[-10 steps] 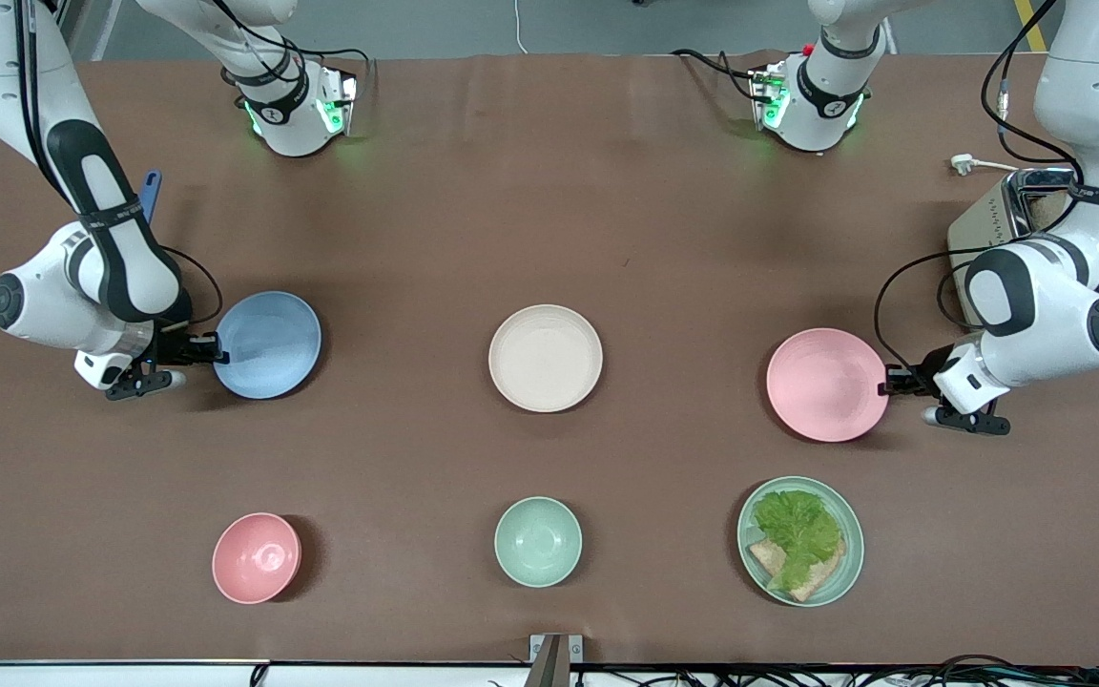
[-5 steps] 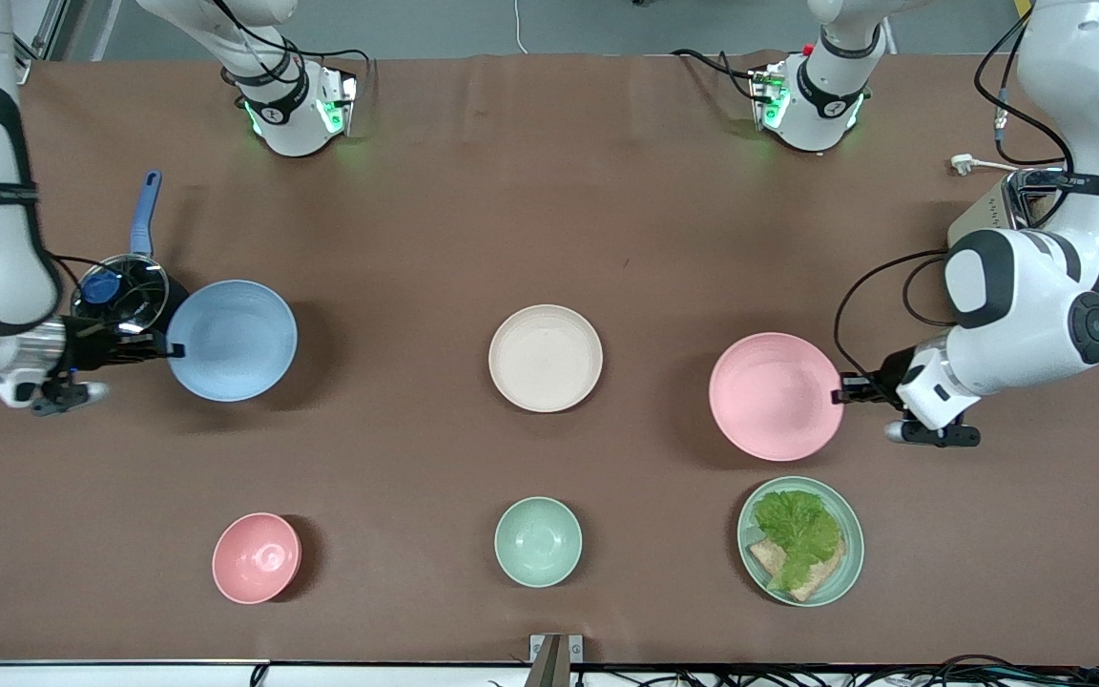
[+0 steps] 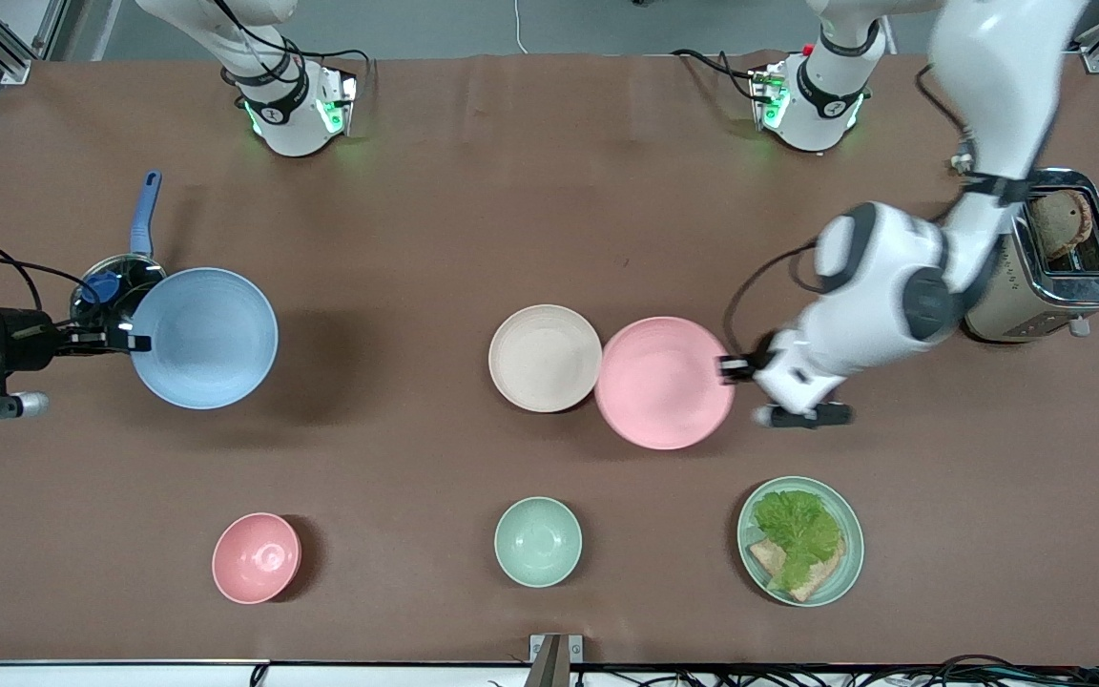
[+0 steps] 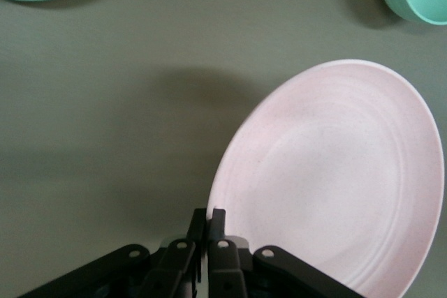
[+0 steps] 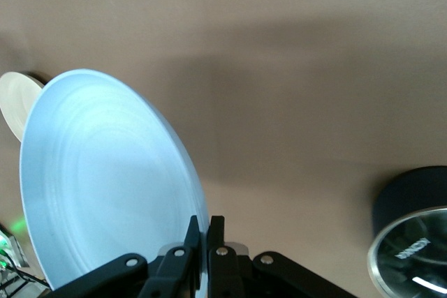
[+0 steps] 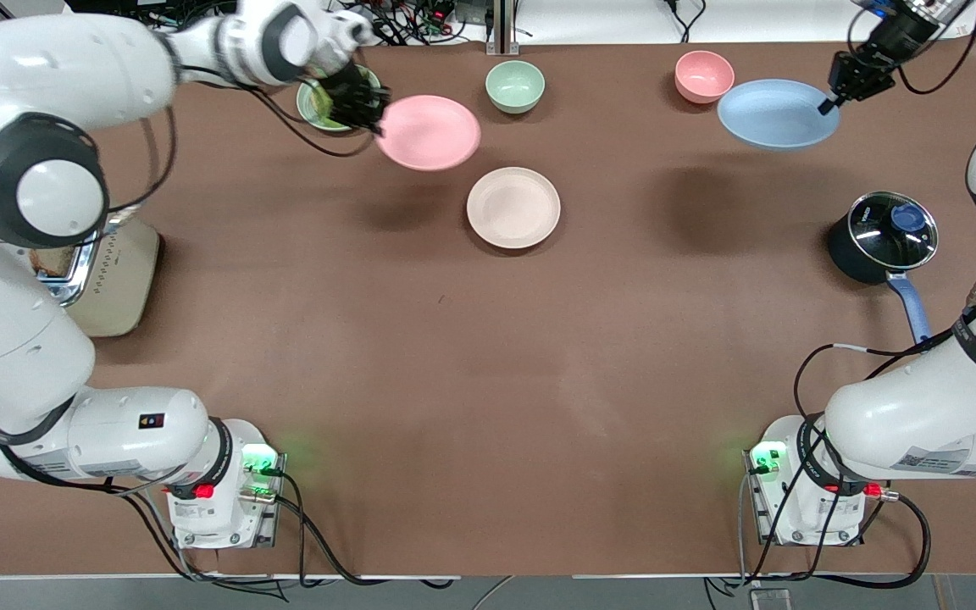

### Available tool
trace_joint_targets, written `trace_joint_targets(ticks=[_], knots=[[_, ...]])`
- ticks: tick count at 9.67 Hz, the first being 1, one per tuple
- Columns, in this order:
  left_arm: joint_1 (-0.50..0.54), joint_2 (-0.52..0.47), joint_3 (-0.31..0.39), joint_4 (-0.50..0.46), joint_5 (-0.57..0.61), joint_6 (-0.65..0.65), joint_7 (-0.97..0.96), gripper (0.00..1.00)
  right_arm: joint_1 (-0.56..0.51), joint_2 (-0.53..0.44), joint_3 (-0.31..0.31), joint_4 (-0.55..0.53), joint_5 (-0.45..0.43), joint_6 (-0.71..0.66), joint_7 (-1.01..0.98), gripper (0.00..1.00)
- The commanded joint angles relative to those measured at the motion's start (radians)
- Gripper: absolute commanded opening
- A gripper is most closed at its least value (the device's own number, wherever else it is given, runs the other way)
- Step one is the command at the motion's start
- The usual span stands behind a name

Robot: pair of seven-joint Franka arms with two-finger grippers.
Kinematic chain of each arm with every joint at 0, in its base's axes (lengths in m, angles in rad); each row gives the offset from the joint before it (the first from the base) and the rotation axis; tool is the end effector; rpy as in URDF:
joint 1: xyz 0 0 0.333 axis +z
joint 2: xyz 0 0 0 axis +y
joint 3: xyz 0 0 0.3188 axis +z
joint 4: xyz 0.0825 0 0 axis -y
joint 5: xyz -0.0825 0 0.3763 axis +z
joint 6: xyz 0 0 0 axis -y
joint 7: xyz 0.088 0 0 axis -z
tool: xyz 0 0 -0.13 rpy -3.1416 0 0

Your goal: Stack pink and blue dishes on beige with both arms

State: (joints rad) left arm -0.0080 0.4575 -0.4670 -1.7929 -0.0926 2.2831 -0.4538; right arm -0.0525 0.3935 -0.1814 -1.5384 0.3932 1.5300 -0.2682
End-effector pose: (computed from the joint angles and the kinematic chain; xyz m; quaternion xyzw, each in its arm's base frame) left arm 0.5897 -0.2812 0.3128 0.9892 0.0429 -0.0267 0.1376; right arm 0.6103 -0.0797 0.3954 -0.9683 0.0141 0.1475 0.2012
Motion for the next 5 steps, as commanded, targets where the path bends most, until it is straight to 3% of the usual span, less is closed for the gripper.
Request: trace_joint_targets(ticks=[1, 3, 5], knots=[[-0.117, 0.078, 0.008, -0.005, 0.101, 0.111, -0.157, 0.00, 0.100, -0.008, 0.003, 0.001, -0.008, 0.008, 0.162, 0.00], [-0.197, 0.128, 0.010, -0.019, 0.141, 0.215, -0.267, 0.00, 0.175, -0.027, 0.034, -0.057, -0.007, 0.108, 0.292, 0.00], [-0.230, 0.167, 0.013, -0.057, 0.146, 0.341, -0.273, 0.01, 0.178, -0.053, 0.171, -0.185, -0.008, 0.311, 0.456, 0.00]])
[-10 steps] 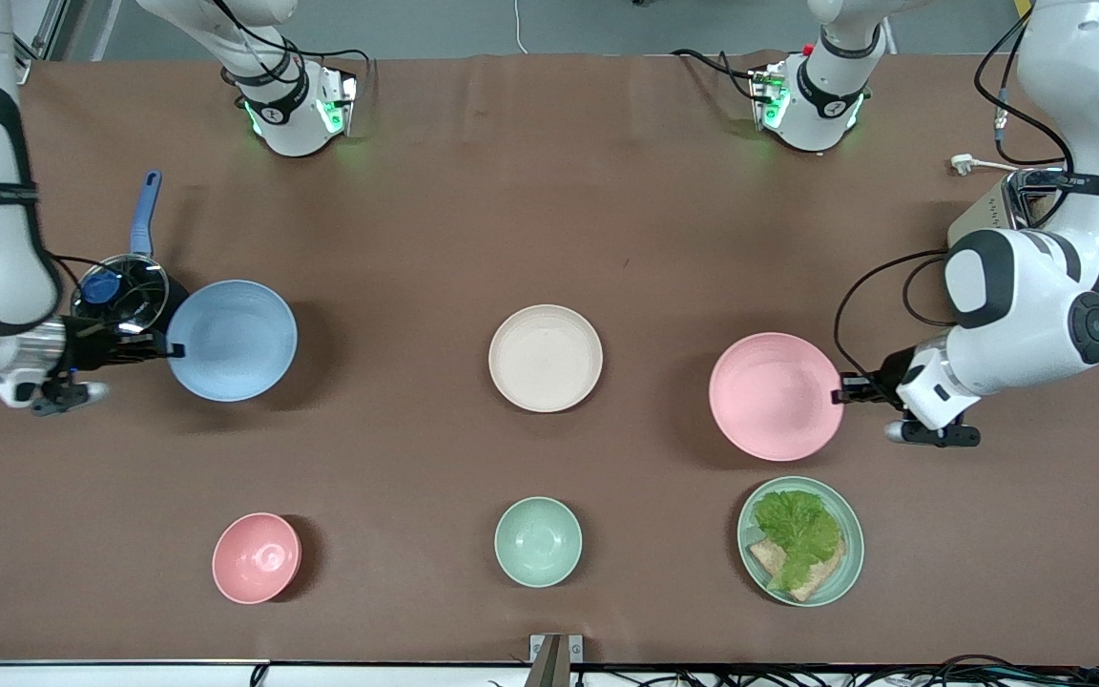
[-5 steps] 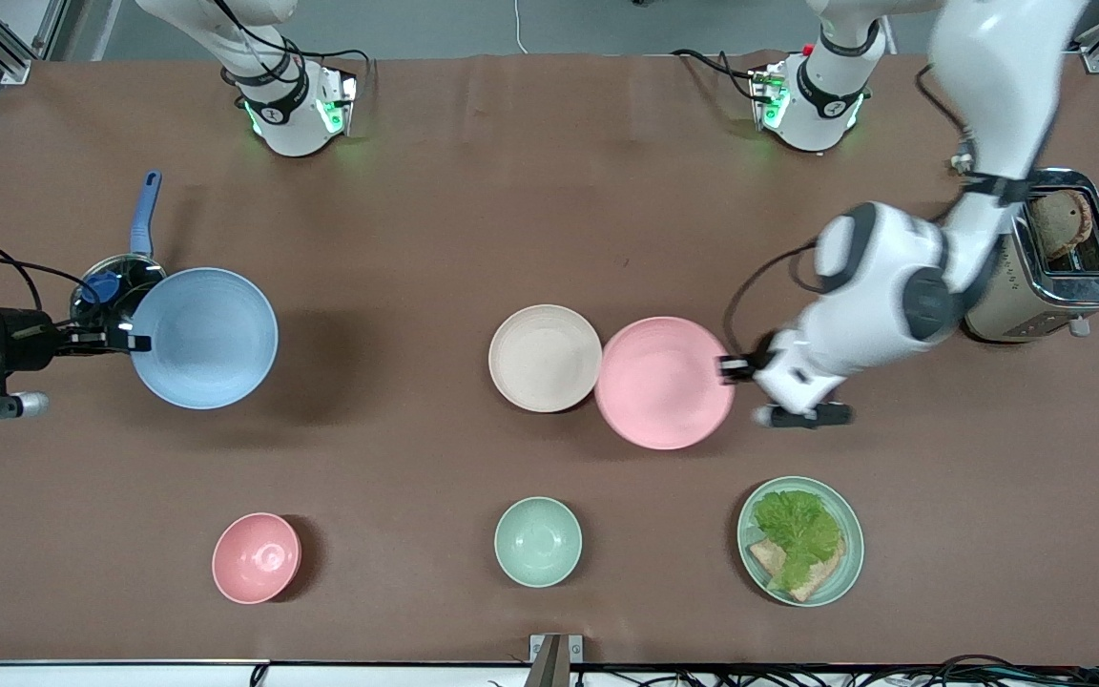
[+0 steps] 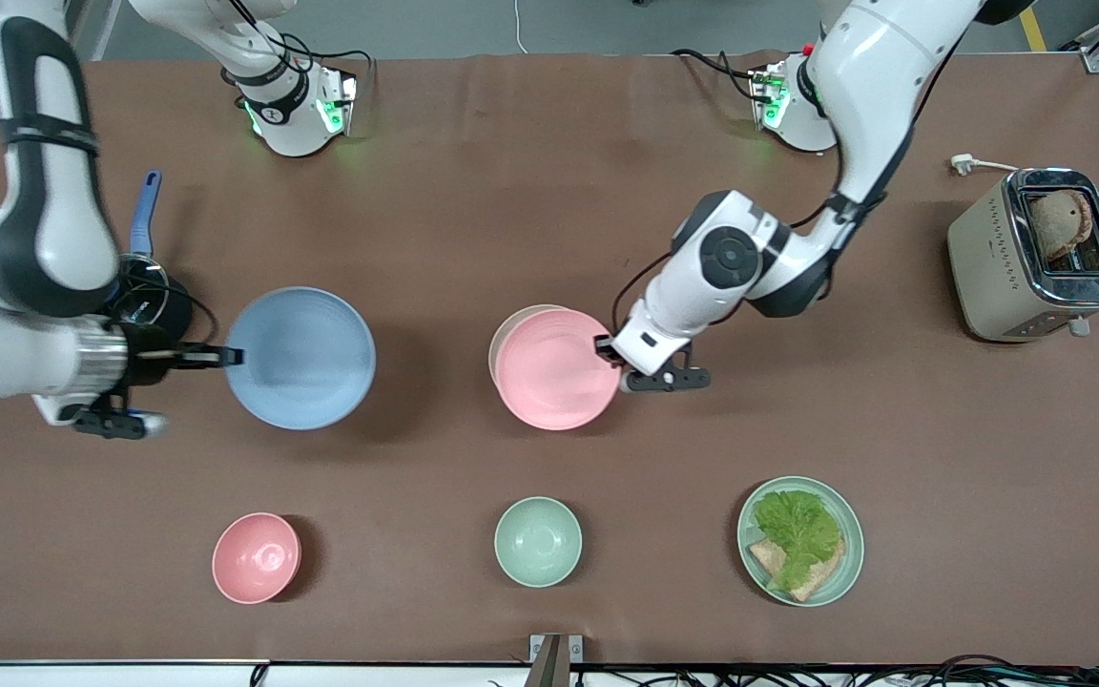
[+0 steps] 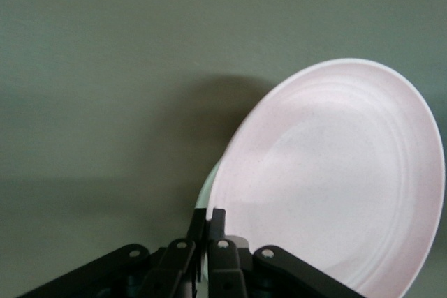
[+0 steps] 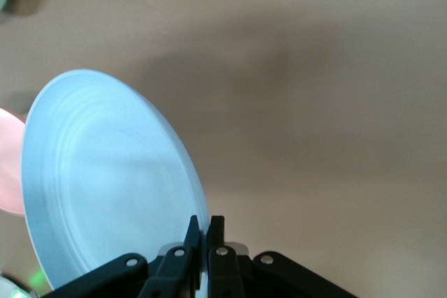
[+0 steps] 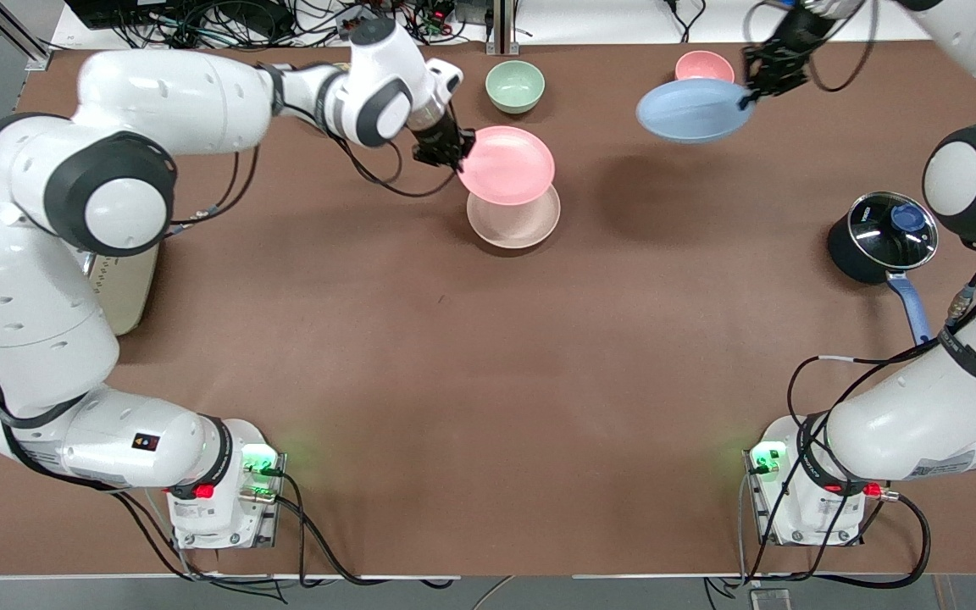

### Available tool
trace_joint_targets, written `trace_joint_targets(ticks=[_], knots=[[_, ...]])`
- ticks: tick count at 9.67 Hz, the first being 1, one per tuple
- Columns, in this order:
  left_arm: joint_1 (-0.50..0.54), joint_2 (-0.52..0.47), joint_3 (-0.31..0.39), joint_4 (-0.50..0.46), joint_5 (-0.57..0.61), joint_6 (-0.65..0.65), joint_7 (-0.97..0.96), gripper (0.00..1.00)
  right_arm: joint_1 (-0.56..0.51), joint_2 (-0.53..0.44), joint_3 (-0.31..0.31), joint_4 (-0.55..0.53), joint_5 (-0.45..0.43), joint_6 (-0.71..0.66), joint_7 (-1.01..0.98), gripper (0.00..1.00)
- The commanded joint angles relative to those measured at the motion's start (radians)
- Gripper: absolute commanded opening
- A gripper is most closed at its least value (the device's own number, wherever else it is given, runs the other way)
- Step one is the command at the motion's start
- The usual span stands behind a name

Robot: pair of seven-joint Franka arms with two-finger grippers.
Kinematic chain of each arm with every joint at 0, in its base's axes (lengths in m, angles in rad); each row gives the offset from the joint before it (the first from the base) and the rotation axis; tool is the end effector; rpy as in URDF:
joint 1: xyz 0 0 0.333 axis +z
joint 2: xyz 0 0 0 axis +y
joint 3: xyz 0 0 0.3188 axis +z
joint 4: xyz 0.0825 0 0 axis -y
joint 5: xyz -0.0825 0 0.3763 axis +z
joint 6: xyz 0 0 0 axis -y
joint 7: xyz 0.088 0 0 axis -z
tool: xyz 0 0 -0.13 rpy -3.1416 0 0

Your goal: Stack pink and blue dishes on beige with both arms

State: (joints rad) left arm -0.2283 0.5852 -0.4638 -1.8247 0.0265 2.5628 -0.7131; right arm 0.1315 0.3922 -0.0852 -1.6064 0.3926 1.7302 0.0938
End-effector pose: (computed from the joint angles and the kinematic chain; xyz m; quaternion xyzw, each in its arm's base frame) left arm 0.5312 -0.4082 0.2494 0.9870 0.0467 0.0083 0.1539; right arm 0.6254 0.0782 0.3736 -0.9736 0.0784 0.1418 0.1609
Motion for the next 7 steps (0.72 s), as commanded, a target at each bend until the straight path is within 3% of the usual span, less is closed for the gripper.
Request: trace_joint_targets(ticks=[1, 2, 5, 6, 7], knots=[[-0.014, 0.045, 0.010, -0.031, 0.027, 0.063, -0.014, 0.01, -0.006, -0.047, 0.144, -0.157, -0.008, 0.205, 0.175, 0.00], [-0.025, 0.063, 0.011, -0.031, 0.027, 0.069, -0.014, 0.01, -0.006, -0.044, 0.189, -0.190, -0.006, 0.285, 0.234, 0.00], [-0.028, 0.068, 0.028, -0.051, 0.027, 0.079, -0.014, 0.08, -0.004, -0.041, 0.257, -0.237, 0.006, 0.322, 0.268, 0.01], [-0.019, 0.058, 0.028, -0.073, 0.027, 0.077, -0.011, 0.22, -0.004, -0.038, 0.280, -0.244, 0.006, 0.354, 0.276, 0.01], [-0.005, 0.033, 0.027, -0.099, 0.027, 0.076, -0.012, 0.65, -0.004, -0.036, 0.310, -0.262, 0.006, 0.397, 0.314, 0.01]])
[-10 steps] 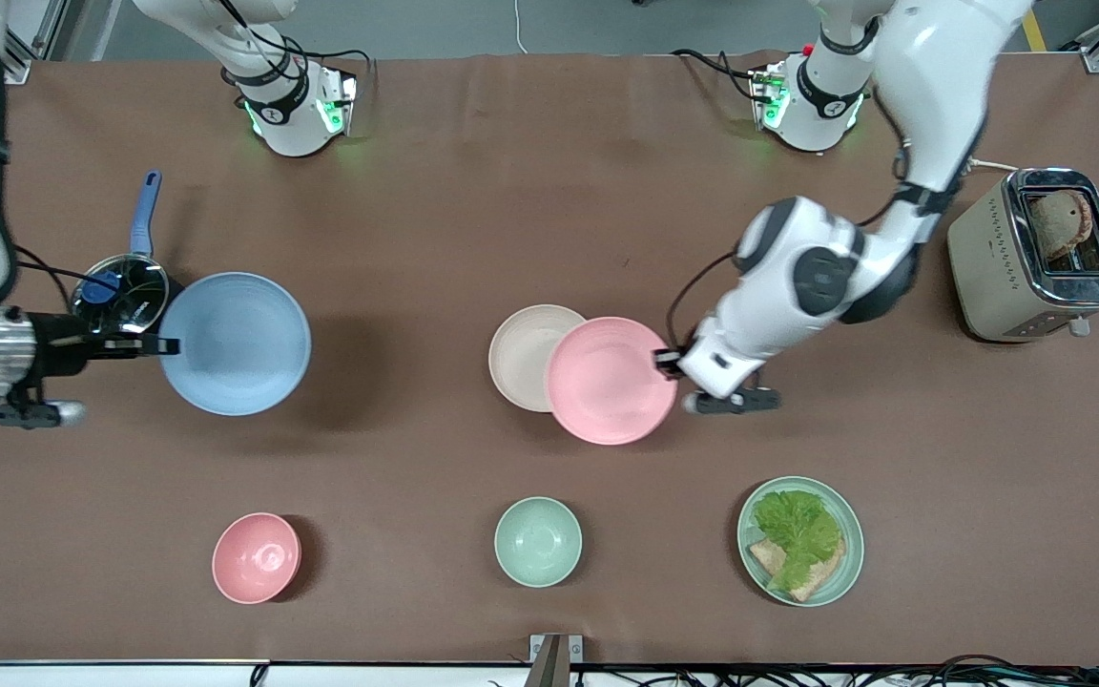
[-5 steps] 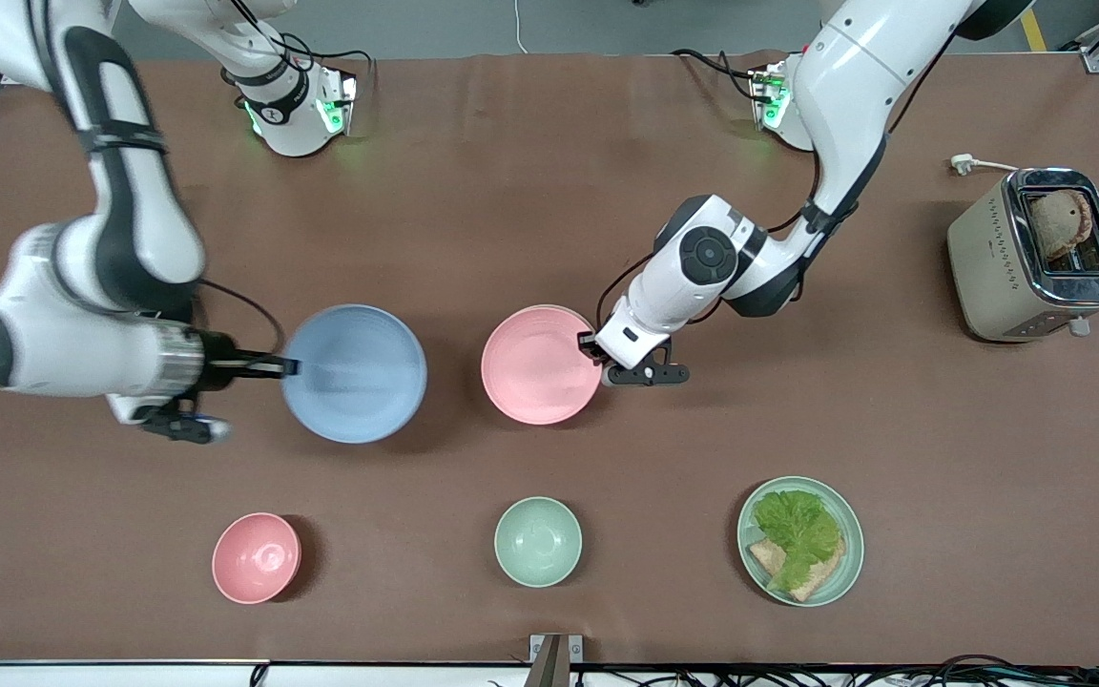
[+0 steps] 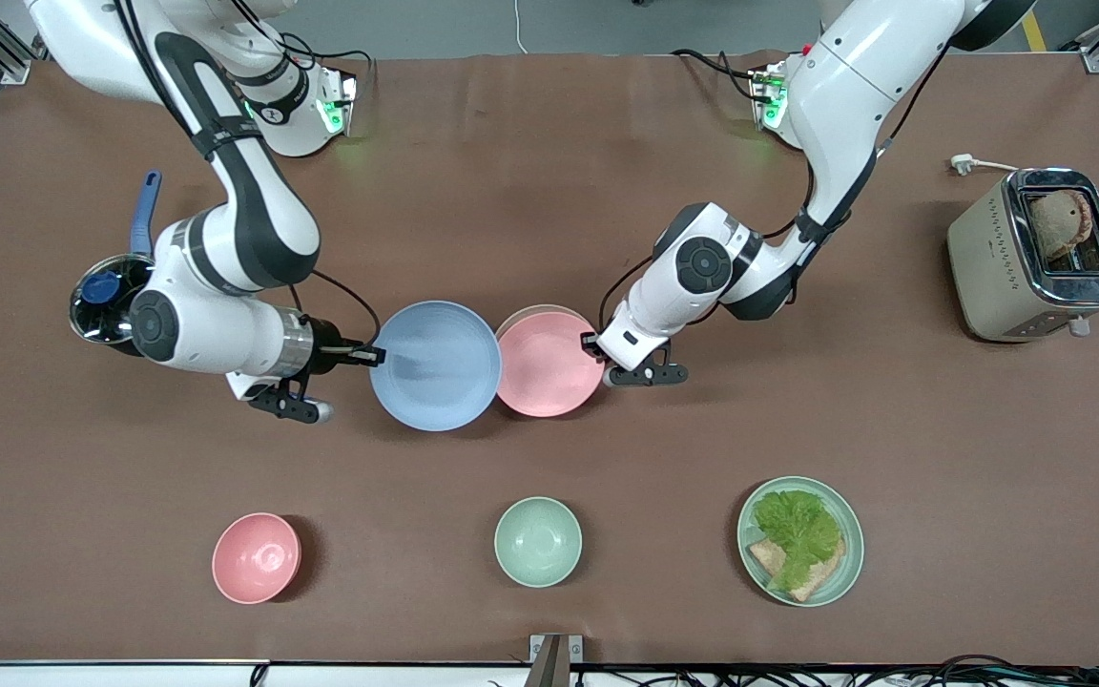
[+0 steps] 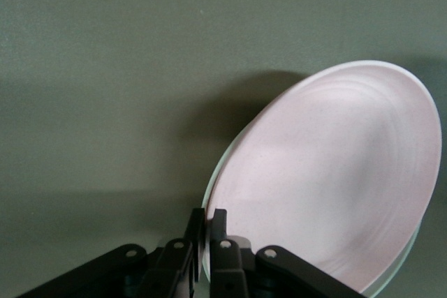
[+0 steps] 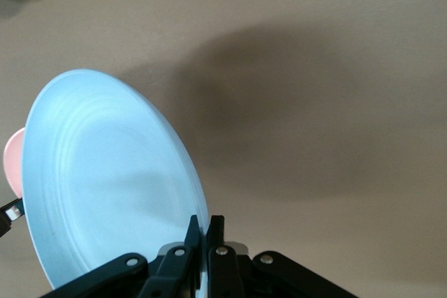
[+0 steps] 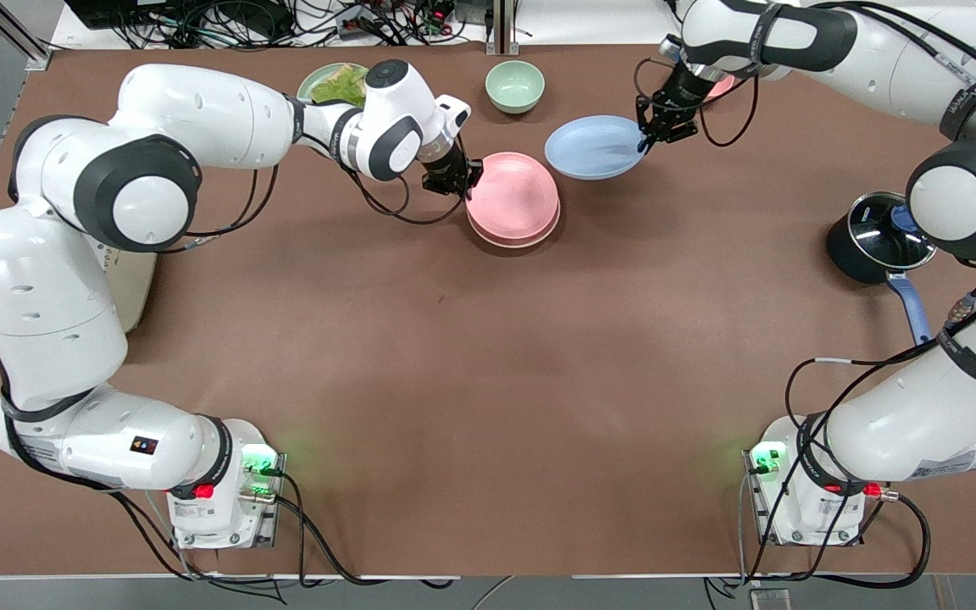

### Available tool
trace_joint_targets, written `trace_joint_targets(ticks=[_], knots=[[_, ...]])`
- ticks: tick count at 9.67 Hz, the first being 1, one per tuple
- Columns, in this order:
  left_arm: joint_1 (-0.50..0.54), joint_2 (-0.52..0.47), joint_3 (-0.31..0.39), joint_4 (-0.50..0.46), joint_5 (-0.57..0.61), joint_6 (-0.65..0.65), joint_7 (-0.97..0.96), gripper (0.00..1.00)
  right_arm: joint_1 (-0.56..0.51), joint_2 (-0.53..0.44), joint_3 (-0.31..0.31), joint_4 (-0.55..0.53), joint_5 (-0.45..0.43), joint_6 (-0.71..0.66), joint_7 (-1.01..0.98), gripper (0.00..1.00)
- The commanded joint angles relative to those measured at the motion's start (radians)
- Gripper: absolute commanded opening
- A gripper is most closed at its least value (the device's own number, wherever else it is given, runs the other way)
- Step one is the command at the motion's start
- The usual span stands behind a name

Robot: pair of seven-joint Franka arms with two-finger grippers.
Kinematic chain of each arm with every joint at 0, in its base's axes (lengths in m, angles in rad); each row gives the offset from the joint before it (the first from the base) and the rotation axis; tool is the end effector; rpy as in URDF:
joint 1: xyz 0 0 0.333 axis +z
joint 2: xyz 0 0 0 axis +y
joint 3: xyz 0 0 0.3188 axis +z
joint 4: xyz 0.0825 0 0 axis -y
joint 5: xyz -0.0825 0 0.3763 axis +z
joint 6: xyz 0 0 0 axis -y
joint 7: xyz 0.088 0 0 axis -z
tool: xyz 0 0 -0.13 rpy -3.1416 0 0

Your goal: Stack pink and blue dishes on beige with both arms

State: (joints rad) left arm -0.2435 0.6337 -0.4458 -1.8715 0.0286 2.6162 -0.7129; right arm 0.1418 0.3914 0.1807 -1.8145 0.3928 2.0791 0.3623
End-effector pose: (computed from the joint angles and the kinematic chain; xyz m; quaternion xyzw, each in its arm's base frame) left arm 0.5161 -0.4036 0.2039 0.9883 0.0489 -0.0105 0.1443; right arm 0.5856 0.2172 0.3091 -0.9697 0.1289 0.1246 0.1661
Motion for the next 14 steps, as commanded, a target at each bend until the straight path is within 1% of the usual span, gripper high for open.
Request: trace_joint_targets(ticks=[1, 2, 3, 4, 7, 8, 10, 11, 12, 13, 14], knots=[[0.015, -0.058, 0.009, -0.054, 0.025, 0.004, -0.013, 1.00, -0.014, -0.032, 0.072, -0.062, 0.006, 0.074, 0.076, 0.01], [0.041, -0.125, 0.007, -0.034, 0.025, -0.087, -0.008, 1.00, -0.011, -0.025, 0.098, -0.063, 0.006, 0.091, 0.107, 0.01], [0.077, -0.178, 0.006, 0.022, 0.025, -0.217, -0.004, 1.00, -0.005, -0.020, 0.115, -0.066, 0.006, 0.113, 0.134, 0.01], [0.107, -0.218, 0.009, 0.101, 0.025, -0.366, 0.018, 1.00, 0.007, -0.016, 0.129, -0.080, 0.006, 0.139, 0.156, 0.01], [0.258, -0.288, 0.002, 0.332, 0.027, -0.689, 0.148, 1.00, 0.065, 0.046, 0.180, -0.121, 0.006, 0.355, 0.233, 0.02], [0.280, -0.337, 0.012, 0.359, 0.027, -0.761, 0.200, 1.00, 0.096, 0.067, 0.180, -0.123, 0.005, 0.398, 0.248, 0.02], [0.392, -0.435, 0.009, 0.406, 0.025, -0.844, 0.387, 1.00, 0.105, 0.079, 0.180, -0.149, 0.002, 0.455, 0.248, 0.02], [0.447, -0.478, 0.006, 0.411, 0.018, -0.907, 0.488, 1.00, 0.111, 0.092, 0.180, -0.169, -0.005, 0.499, 0.248, 0.02], [0.472, -0.515, 0.010, 0.410, 0.014, -0.918, 0.535, 1.00, 0.120, 0.096, 0.180, -0.178, -0.005, 0.521, 0.248, 0.03], [0.463, -0.567, 0.048, 0.390, 0.008, -0.938, 0.576, 1.00, 0.122, 0.106, 0.180, -0.178, -0.005, 0.524, 0.247, 0.07], [0.381, -0.618, 0.159, 0.341, 0.005, -0.964, 0.636, 1.00, 0.131, 0.110, 0.180, -0.181, -0.006, 0.526, 0.248, 0.10]])
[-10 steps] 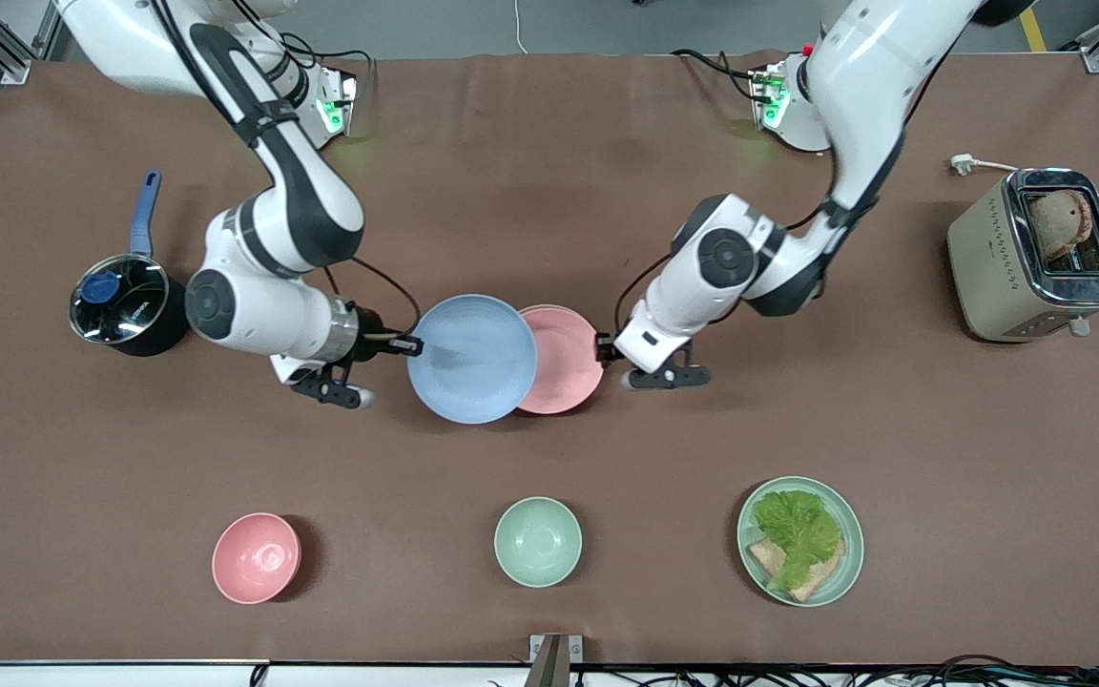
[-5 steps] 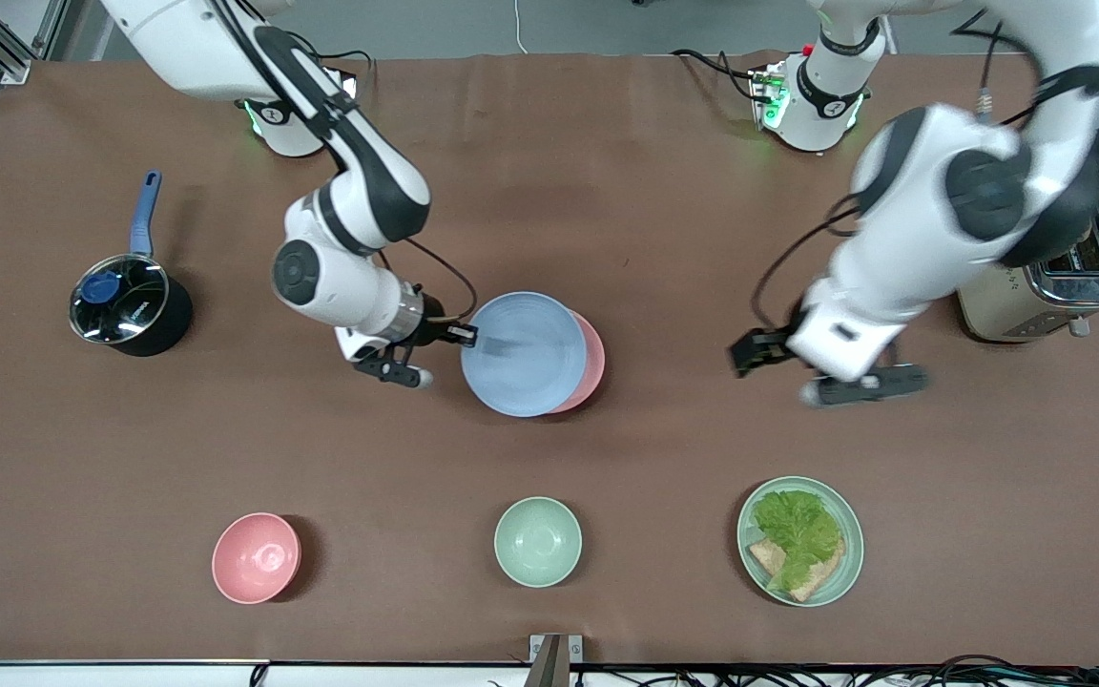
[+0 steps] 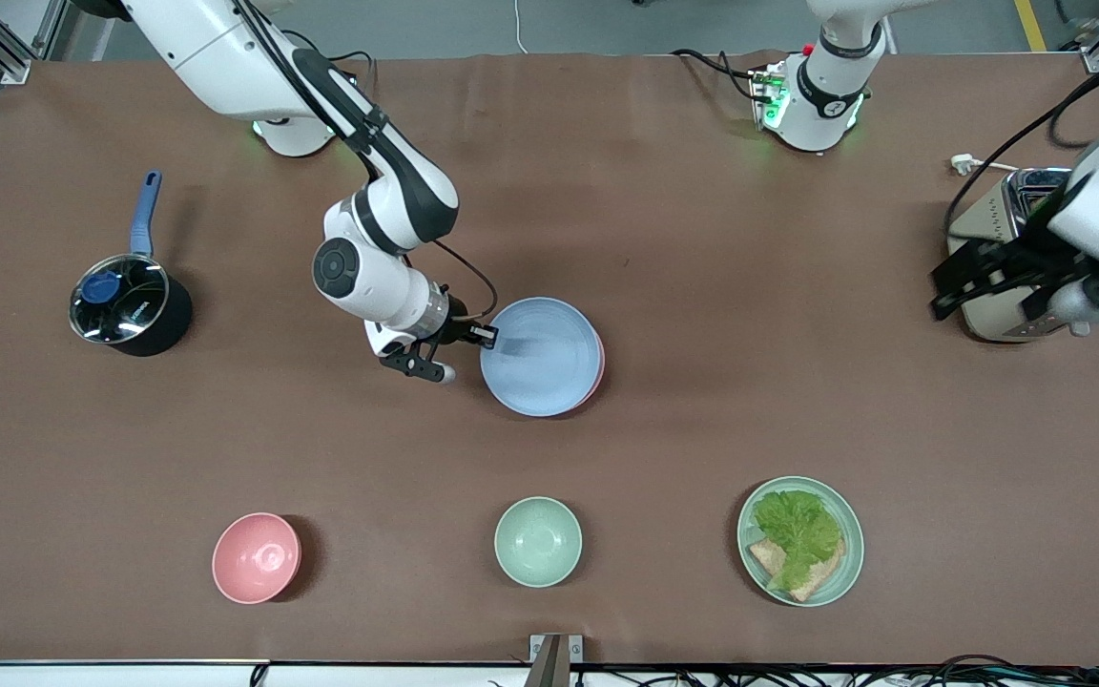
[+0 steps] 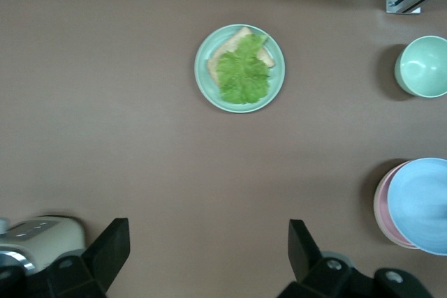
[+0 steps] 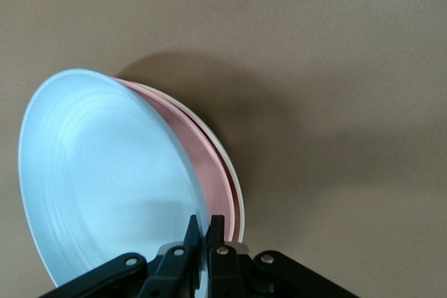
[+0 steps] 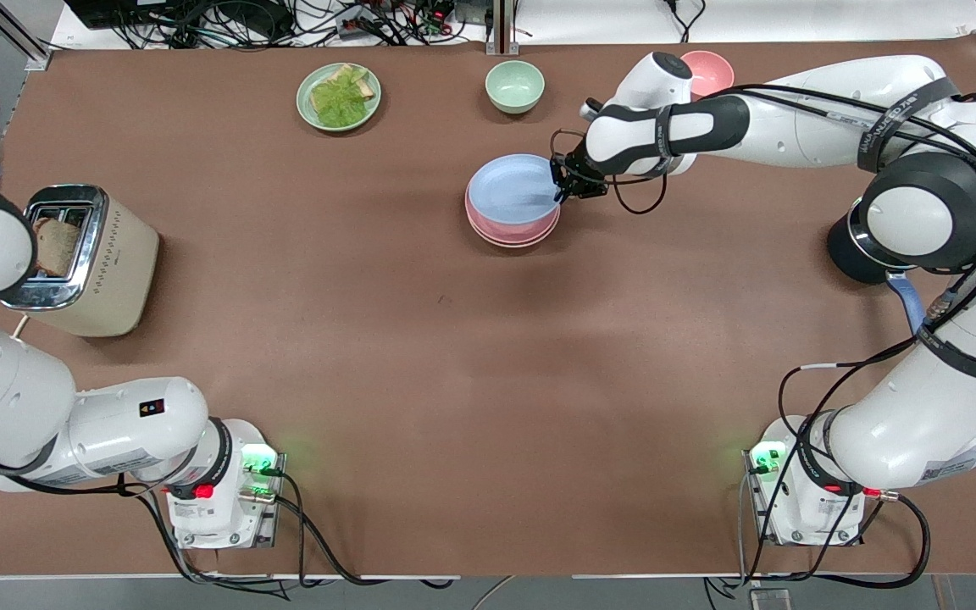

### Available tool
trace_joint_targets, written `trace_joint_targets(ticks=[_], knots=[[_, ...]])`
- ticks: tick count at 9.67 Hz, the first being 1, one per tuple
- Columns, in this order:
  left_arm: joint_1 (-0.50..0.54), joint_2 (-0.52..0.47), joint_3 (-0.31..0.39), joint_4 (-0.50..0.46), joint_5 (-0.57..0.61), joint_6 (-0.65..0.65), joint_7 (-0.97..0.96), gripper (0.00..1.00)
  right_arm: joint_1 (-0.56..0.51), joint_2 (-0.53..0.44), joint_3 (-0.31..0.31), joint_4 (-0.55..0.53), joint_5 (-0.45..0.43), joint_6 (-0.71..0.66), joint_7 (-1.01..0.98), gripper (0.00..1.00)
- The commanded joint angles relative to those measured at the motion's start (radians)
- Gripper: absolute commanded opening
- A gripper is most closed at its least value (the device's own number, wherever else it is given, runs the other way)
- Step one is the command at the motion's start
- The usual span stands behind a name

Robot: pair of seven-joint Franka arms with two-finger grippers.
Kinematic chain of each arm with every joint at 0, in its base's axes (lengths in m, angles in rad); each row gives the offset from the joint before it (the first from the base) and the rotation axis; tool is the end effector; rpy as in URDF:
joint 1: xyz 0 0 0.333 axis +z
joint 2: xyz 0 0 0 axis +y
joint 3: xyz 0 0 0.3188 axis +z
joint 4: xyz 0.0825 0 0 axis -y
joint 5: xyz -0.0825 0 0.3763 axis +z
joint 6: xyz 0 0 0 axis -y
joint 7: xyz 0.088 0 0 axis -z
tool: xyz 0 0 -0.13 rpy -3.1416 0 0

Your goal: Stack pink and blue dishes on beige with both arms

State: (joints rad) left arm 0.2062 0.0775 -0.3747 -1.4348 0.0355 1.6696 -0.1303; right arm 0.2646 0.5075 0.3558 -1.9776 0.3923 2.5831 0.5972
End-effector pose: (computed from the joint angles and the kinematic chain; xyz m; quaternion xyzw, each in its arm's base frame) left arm 0.5774 -0.0845 0.6372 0.9965 -0.0177 0.0809 0.0085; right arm 0.5142 0.3562 0.2209 -0.9642 0.1721 0.0692 0.1896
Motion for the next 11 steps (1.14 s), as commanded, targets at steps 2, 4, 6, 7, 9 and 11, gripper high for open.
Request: trace_joint_targets(ticks=[2, 4, 6, 7, 9, 11], knots=[[-0.189, -0.135, 0.253, -0.137, -0.037, -0.101, 0.063, 1.00, 0.010, -0.006, 0.005, -0.027, -0.006, 0.019, 0.010, 0.48], [-0.192, -0.163, 0.284, -0.142, -0.052, -0.152, 0.064, 1.00, 0.002, -0.021, 0.005, -0.026, -0.006, 0.006, 0.010, 0.97], [-0.186, -0.165, 0.286, -0.135, -0.055, -0.176, 0.070, 1.00, -0.018, -0.104, 0.003, -0.023, -0.009, -0.020, 0.007, 1.00], [-0.186, -0.163, 0.286, -0.134, -0.063, -0.175, 0.072, 1.00, -0.047, -0.165, -0.001, -0.020, -0.038, -0.120, 0.007, 1.00], [-0.185, -0.179, 0.284, -0.134, -0.066, -0.204, 0.081, 1.00, -0.148, -0.312, -0.001, 0.000, -0.241, -0.345, 0.009, 1.00], [-0.185, -0.176, 0.286, -0.136, -0.066, -0.206, 0.080, 1.00, -0.247, -0.433, -0.015, 0.105, -0.323, -0.588, -0.014, 1.00]])
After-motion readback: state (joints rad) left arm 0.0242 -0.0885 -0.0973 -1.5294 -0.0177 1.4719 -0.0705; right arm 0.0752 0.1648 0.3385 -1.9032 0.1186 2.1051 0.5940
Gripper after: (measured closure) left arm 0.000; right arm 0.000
